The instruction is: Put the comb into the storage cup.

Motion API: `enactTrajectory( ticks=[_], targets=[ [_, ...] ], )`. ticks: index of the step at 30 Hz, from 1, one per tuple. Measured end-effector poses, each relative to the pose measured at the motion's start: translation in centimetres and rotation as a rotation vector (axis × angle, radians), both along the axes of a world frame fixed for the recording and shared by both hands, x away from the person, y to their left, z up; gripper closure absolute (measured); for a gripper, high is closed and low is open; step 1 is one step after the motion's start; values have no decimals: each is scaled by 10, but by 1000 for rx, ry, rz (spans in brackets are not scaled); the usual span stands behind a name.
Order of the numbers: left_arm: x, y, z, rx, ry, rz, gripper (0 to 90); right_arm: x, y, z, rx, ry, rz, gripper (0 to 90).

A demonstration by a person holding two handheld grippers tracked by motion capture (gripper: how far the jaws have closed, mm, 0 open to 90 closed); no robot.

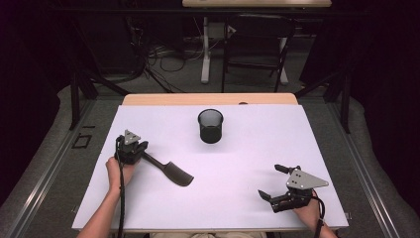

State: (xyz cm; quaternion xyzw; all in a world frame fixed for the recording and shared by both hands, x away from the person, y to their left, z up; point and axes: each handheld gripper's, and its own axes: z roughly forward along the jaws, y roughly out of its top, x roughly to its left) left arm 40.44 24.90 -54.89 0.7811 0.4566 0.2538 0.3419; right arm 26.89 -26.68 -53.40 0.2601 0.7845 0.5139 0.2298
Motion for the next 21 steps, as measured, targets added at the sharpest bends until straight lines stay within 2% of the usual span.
enactTrajectory(
  ticks=[5,9,11,15,21],
  targets=[
    [1,0,-2,14,21,-1,900,0,0,0,-3,3,2,0],
    [2,0,-5,35,57,-9,900,0,0,1,-4,0,1,0],
    [2,0,-5,37,56,-10,900,0,0,1,-4,0,0,0],
    [1,-1,-5,73,78,-30,900,-1,0,0,-5,1,-1,0],
    [0,0,-4,85,93,-45,900,-1,0,1,-8,2,1,0]
  ],
)
